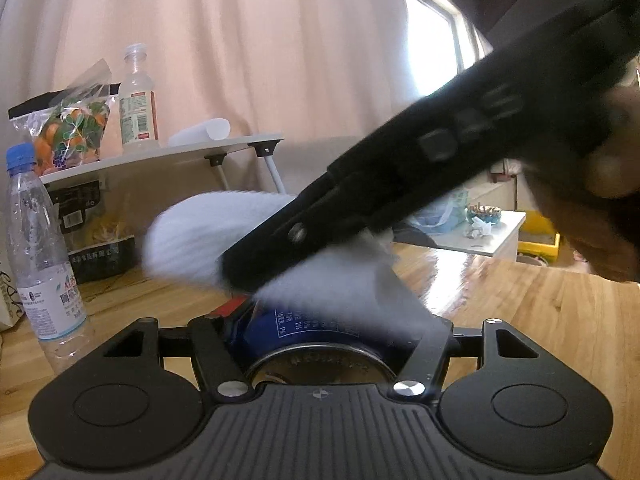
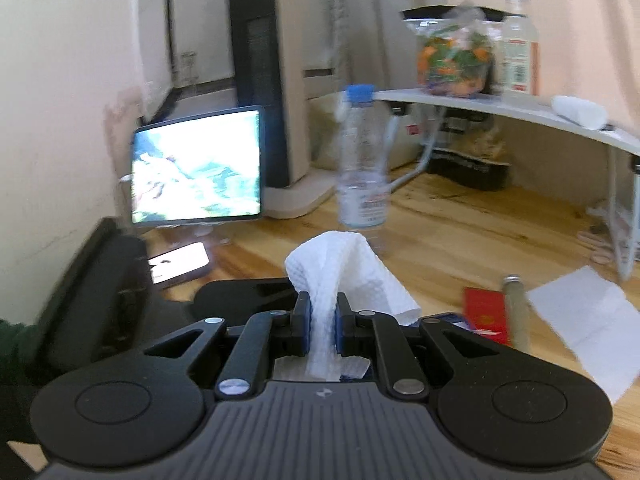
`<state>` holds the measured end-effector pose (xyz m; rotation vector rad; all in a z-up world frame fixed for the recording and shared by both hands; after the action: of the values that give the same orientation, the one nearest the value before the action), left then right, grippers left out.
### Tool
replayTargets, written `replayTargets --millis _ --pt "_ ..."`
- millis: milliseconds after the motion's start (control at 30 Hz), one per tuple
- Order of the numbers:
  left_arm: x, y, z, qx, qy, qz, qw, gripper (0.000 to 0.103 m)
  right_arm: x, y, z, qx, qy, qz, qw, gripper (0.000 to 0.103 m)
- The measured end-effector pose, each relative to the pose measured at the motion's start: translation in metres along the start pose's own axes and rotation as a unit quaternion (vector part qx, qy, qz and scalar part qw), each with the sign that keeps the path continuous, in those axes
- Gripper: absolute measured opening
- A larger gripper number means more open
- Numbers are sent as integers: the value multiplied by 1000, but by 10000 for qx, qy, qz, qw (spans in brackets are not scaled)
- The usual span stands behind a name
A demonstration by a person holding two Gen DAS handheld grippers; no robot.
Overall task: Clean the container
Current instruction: 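Wipe the can's bottom with the towel in the right gripper while the left gripper holds the can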
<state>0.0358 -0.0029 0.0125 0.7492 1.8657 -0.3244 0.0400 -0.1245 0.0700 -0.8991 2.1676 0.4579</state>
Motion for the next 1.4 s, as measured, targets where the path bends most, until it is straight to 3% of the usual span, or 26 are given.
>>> replayTargets --millis 233,333,700,767,1167,1233,1400 --pt "0 0 -1 -8 -46 -1 10000 66 6 -45 -11 591 -215 443 9970 14" --pt "1 4 -1 -18 -15 -129 9999 66 9 -40 -16 528 -220 398 9976 14" --pt "2 10 -2 7 -17 -364 9993 66 20 27 -24 -391 -68 0 9992 14" --pt "2 10 -2 26 -17 -367 9993 66 20 31 -25 -321 -120 -110 9994 13" --pt "0 10 -6 98 -144 -358 9992 66 24 -50 -30 375 -326 877 9949 14" --pt "0 13 -5 40 -123 -408 9991 66 25 -46 -30 322 -281 858 9954 14" --pt "1 17 -2 -25 -62 -449 9990 66 26 -18 -29 -261 -34 713 9971 14"
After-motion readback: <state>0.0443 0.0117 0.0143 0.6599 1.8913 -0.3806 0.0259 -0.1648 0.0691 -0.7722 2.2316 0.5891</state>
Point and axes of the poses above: each gripper's, at about its wrist camera, not at the fingertips, and z roughly the way its jaws point, y to its left, x to its underside, the point moved 4 cm from there along z, roughly the way its jaws point, and after that the axes turned 10 degrees about y, right-handed, at the moved point
